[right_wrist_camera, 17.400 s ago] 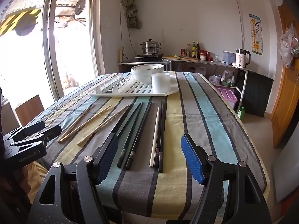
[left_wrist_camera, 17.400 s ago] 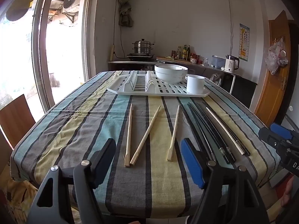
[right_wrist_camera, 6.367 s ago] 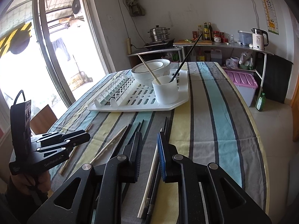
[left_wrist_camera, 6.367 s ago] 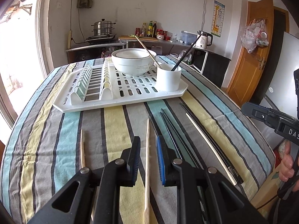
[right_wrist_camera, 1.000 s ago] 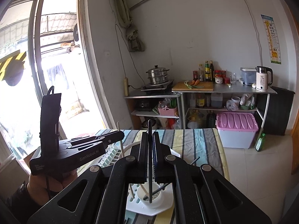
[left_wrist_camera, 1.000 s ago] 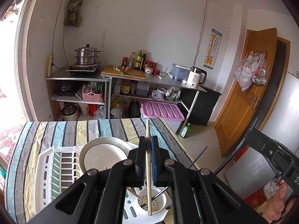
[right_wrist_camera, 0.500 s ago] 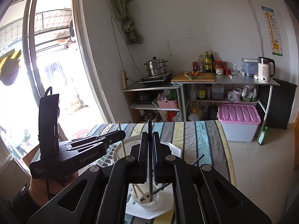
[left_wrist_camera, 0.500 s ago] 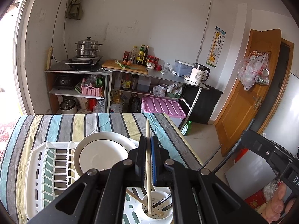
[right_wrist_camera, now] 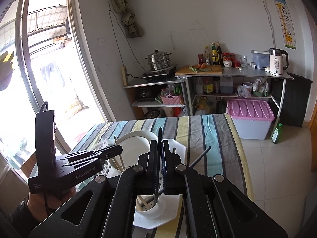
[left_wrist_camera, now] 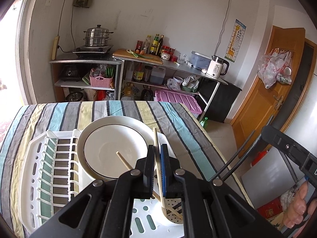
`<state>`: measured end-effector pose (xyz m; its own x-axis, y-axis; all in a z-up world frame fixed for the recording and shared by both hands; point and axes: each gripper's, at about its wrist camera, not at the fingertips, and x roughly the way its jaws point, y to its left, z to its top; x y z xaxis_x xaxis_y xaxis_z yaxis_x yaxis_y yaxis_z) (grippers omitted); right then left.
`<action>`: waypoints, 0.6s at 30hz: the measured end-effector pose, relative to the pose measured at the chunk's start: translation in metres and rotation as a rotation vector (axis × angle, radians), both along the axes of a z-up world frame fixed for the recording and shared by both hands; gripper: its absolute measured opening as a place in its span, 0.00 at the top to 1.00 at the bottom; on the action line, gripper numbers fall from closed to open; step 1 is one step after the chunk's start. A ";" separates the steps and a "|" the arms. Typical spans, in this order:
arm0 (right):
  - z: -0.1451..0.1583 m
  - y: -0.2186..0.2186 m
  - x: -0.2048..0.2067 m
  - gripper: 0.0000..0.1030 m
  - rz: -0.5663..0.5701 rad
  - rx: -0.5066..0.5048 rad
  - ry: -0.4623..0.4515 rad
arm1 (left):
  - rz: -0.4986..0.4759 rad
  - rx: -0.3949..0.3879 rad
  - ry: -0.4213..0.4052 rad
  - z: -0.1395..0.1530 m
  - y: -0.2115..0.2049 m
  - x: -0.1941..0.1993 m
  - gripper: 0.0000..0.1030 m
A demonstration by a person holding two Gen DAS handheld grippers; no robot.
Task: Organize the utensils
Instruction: 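Lower both chopsticks into the white cup and open both tools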
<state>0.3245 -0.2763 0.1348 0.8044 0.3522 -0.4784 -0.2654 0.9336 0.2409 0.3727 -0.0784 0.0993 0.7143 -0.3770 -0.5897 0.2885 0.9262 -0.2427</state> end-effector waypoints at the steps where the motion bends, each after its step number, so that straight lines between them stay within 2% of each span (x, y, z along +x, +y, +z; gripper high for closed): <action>1: -0.001 -0.002 0.001 0.96 -0.002 0.003 0.004 | 0.003 0.001 0.000 -0.001 0.001 -0.001 0.94; 9: -0.005 -0.009 0.001 0.95 -0.015 0.002 0.033 | 0.023 0.010 -0.002 -0.001 0.006 -0.008 0.93; 13: -0.008 -0.008 -0.005 0.85 -0.011 -0.010 0.039 | 0.032 0.018 -0.006 0.001 0.008 -0.014 0.92; 18: -0.009 -0.013 -0.016 0.85 -0.012 -0.002 0.038 | 0.035 0.028 -0.011 0.003 0.013 -0.025 0.92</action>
<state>0.3082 -0.2890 0.1259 0.7899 0.3414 -0.5093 -0.2449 0.9372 0.2484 0.3473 -0.0658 0.1027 0.7334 -0.3352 -0.5914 0.2583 0.9421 -0.2138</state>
